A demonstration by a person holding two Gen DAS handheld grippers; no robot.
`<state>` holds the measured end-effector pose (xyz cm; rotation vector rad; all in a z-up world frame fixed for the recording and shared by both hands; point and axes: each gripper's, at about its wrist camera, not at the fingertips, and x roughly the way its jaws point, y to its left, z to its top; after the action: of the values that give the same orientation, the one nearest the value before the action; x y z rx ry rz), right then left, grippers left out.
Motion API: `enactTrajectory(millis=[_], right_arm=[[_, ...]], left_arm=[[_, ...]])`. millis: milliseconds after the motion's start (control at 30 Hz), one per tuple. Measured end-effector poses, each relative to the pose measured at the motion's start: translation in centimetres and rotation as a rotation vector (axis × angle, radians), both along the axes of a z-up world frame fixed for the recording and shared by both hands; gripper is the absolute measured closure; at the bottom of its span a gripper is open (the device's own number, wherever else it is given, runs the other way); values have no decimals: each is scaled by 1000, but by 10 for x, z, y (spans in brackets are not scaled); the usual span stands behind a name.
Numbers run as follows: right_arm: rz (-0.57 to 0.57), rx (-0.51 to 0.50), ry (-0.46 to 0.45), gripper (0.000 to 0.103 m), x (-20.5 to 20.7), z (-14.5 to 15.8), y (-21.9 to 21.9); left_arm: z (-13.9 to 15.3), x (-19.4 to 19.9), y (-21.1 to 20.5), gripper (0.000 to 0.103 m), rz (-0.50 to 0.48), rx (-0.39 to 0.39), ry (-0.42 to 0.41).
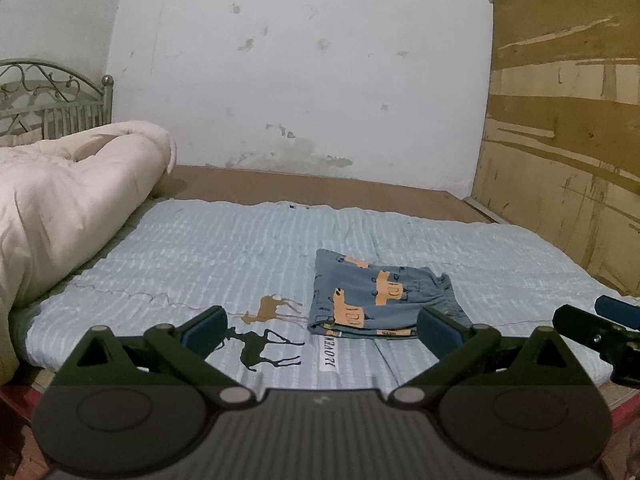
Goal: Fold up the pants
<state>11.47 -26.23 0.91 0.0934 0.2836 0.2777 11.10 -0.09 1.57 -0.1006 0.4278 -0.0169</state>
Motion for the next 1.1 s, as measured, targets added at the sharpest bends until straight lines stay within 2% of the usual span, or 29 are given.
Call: enactTrajectory(millis=[633,800,933,1100], right_arm=[[2,4,3,1,2,1,-3],[5,5,8,1,4,-1,-3],[8,3,16,1,6,-4,-2],[9,0,31,1,12,-9,-2]], left_arm=[[-1,4,-3,1,-9,0,10],[-3,9,-6,1,13,16,43],[-4,10,-11,1,11,49,18],[-7,14,-10,1,10,42,16]])
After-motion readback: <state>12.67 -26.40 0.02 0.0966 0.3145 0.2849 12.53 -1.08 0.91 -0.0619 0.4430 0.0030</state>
